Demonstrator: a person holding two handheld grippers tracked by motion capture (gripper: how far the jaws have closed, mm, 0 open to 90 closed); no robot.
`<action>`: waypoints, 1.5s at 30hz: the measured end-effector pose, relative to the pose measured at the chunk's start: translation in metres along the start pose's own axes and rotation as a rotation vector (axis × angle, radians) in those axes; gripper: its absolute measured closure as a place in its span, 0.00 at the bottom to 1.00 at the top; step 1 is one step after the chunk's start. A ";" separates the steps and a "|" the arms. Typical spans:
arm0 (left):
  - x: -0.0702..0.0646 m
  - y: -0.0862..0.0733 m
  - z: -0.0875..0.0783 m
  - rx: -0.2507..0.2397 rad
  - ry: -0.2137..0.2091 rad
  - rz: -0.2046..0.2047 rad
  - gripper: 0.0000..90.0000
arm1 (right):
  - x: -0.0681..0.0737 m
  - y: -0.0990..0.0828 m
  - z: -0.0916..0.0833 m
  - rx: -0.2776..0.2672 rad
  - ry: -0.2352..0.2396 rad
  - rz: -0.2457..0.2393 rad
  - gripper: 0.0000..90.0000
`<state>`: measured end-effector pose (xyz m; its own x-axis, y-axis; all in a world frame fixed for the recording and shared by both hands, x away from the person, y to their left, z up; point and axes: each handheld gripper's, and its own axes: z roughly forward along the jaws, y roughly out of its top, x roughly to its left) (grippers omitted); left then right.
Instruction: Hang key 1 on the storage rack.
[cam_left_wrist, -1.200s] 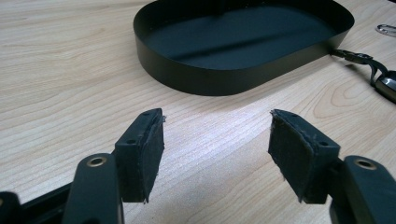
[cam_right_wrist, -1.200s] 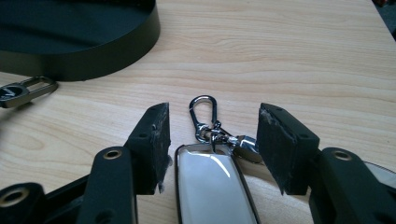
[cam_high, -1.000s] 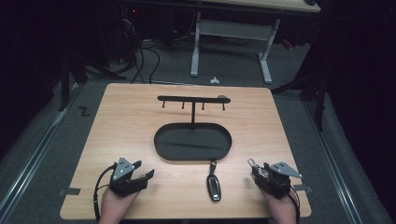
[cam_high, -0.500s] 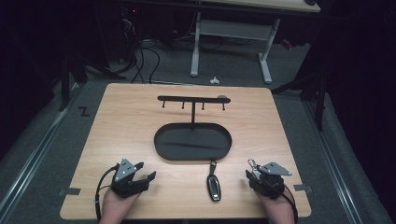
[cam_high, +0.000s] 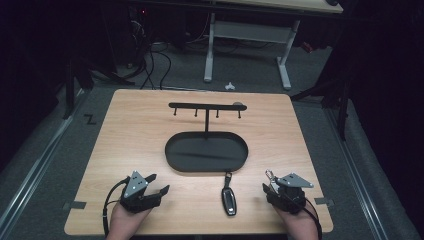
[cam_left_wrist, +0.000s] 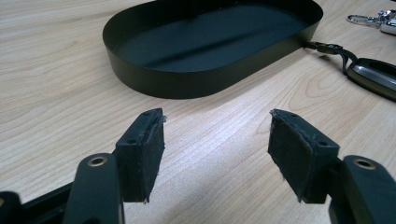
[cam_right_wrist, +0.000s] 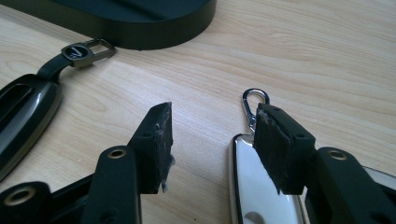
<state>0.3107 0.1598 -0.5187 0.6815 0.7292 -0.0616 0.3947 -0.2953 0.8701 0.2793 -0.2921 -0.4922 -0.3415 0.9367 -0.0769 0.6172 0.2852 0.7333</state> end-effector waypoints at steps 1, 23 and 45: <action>0.000 0.000 0.000 -0.004 -0.009 -0.004 0.40 | 0.000 0.001 -0.001 0.004 0.004 -0.001 0.53; 0.000 0.003 -0.002 -0.020 -0.049 -0.008 0.40 | 0.014 0.017 0.018 0.171 0.039 -0.081 0.62; 0.001 0.006 0.006 0.025 -0.009 0.029 0.42 | 0.018 0.041 0.028 0.404 0.033 -0.057 0.51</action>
<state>0.3173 0.1549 -0.5169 0.6982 0.7148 -0.0409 0.3901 -0.3318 0.8589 0.3185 -0.2583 -0.4828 -0.4015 0.9121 -0.0827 0.8235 0.3991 0.4032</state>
